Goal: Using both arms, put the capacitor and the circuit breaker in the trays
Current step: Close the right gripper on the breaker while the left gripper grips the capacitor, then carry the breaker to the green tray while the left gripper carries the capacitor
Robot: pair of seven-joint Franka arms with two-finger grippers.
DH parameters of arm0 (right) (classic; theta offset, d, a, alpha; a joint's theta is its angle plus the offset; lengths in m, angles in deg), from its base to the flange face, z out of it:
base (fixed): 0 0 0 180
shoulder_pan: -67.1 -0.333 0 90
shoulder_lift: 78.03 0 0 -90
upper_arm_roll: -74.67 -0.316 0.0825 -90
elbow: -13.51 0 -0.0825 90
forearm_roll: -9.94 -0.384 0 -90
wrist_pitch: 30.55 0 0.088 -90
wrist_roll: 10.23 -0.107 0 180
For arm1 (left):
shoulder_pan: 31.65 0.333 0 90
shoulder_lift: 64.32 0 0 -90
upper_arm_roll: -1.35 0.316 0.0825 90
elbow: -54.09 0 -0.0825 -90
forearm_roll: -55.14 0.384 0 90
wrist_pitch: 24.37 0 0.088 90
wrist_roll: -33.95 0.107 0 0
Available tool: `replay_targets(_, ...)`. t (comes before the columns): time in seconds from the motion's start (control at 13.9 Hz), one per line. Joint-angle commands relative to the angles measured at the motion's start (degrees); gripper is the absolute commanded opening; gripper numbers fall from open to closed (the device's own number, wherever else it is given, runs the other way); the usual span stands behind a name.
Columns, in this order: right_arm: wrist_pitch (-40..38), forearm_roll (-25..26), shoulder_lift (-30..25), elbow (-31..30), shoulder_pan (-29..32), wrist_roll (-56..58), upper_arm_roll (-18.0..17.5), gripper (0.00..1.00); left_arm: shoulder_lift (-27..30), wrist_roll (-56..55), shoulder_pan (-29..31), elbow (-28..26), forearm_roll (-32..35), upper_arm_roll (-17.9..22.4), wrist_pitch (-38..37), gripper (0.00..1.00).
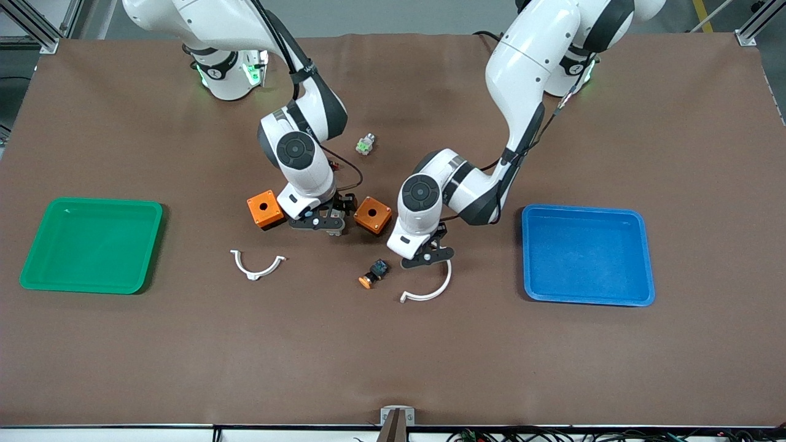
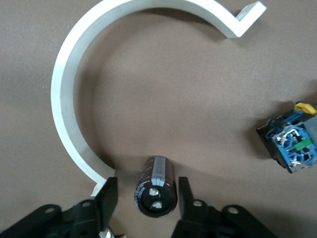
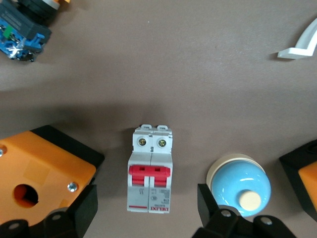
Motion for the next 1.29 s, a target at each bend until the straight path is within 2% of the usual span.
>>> replay_targets(0.0, 0.05, -1.40, 1.70, 1.82, -0.63, -0.43, 0.44, 0.87, -0.82, -0.89, -0.46, 1.01, 0.49, 0.31, 0.65, 0.20)
replay_targets(0.07, 0.05, -1.40, 1.88, 1.91, -0.63, -0.43, 0.44, 0.85, -0.64, -0.89, -0.46, 1.01, 0.58, 0.31, 0.65, 0.09)
replay_targets(0.14, 0.14, -1.40, 2.05, 2.00, -0.63, -0.43, 0.44, 0.85, -0.21, -0.72, -0.37, 1.01, 0.58, 0.31, 0.65, 0.05)
replay_targets(0.5, 1.19, -1.40, 3.02, 2.08, -0.55, -0.43, 0.44, 0.71, 2.42, -0.36, 0.15, 1.28, 1.02, 0.57, 0.39, 0.02)
replay_targets(0.65, 1.63, -1.40, 3.28, 2.08, -0.63, -0.43, 0.44, 0.61, 5.84, -0.36, 1.37, 0.93, 1.19, 1.10, -0.84, 0.01)
replay_targets(0.86, 1.63, -1.40, 3.20, 2.08, -0.63, -0.43, 0.44, 0.34, 10.42, -0.19, 6.11, 0.49, 1.28, 1.10, -4.70, 0.01)
replay_targets(1.08, 1.28, -1.40, 3.11, 2.26, -0.55, -0.34, 0.44, 0.16, 12.97, 1.04, 11.65, -1.09, 2.24, 1.10, -8.48, 0.01)
replay_targets(1.22, 0.84, -1.40, 2.93, 2.43, -0.37, -0.25, 0.44, 0.12, 14.91, 4.19, 15.95, -3.37, 3.30, 1.01, -9.37, 0.01)
